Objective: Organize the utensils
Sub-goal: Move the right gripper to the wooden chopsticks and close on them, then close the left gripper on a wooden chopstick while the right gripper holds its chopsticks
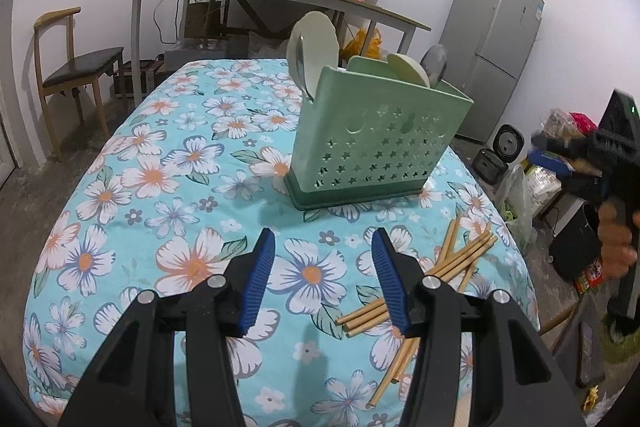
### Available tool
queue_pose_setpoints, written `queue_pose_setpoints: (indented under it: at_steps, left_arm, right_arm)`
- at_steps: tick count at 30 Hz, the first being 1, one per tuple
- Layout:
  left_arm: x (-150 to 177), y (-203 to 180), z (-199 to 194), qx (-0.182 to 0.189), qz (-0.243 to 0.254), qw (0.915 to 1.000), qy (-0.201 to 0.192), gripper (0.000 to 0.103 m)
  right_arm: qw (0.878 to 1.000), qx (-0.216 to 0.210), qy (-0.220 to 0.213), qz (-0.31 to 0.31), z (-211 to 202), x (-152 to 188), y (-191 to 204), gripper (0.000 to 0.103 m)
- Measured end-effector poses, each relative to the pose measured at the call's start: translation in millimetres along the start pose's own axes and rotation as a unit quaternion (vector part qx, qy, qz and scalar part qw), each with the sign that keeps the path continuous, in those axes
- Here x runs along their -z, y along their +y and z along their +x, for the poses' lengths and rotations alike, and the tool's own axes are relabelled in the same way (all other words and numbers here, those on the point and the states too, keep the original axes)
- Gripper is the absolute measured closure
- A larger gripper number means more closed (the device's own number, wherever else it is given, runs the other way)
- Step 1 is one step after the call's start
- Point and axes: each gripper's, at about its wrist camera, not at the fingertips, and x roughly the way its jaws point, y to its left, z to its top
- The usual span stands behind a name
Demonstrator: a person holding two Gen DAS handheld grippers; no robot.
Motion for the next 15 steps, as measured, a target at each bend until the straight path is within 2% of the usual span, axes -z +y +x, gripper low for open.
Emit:
queue_pose_setpoints:
  at_steps: [5, 9, 12, 15]
  left_arm:
    - [5, -3, 2, 0.006, 0.006, 0.9999, 0.007, 0.054]
    - [7, -5, 5, 0.009, 0.008, 0.9998, 0.016, 0.054]
    - [10, -7, 6, 0.011, 0.012, 0.9996, 0.021, 0.054]
    - [13, -8, 6, 0.013, 0.015, 0.9995, 0.025, 0.054]
  right_arm:
    - [0.997, -0.006, 0.044, 0.063, 10, 34, -20, 0.068]
    - [0.989, -0.010, 0.081, 0.126, 26, 60, -35, 0.068]
    - [0.980, -0.022, 0.096, 0.172, 36, 74, -47, 0.070]
    - [0.977, -0.020, 0.105, 0.187, 42, 81, -49, 0.074]
